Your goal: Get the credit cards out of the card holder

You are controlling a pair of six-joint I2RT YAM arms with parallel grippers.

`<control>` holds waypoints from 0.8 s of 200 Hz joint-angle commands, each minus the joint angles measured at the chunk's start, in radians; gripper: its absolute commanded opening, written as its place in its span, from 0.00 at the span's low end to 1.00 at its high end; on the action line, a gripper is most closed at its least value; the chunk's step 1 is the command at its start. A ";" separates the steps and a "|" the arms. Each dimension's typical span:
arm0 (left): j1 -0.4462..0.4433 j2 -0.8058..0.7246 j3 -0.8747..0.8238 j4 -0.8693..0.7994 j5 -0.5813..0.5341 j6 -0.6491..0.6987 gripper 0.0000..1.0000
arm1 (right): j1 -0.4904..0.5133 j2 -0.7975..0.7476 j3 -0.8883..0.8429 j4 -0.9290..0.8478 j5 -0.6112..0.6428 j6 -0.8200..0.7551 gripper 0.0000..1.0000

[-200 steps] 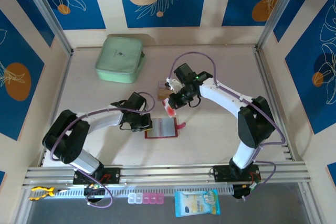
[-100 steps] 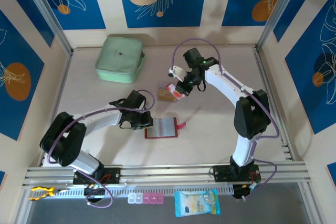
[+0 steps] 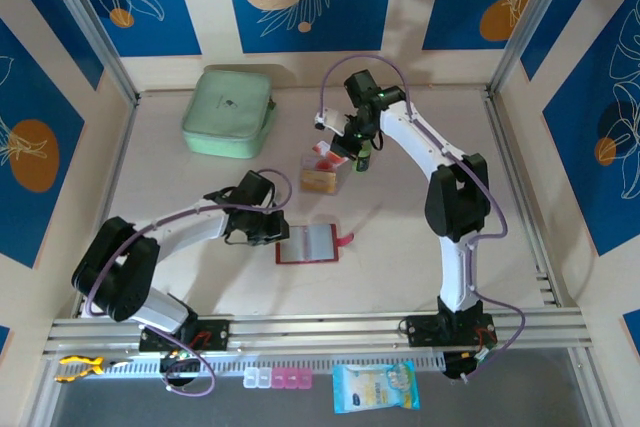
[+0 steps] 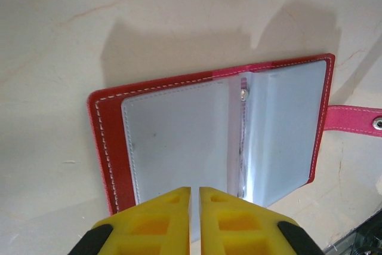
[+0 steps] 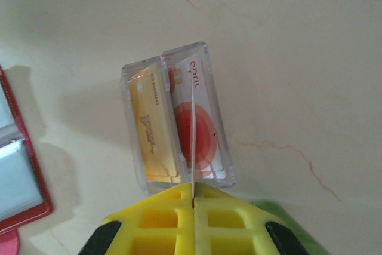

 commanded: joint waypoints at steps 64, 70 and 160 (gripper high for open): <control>0.035 -0.037 -0.048 0.016 0.014 0.019 0.13 | -0.001 0.099 0.093 -0.045 -0.015 -0.057 0.01; 0.037 -0.040 -0.052 0.020 0.012 0.017 0.13 | 0.000 0.103 0.093 -0.044 -0.010 -0.058 0.02; 0.055 -0.060 -0.062 0.015 -0.002 0.026 0.15 | -0.006 0.059 0.051 0.004 -0.005 -0.029 0.23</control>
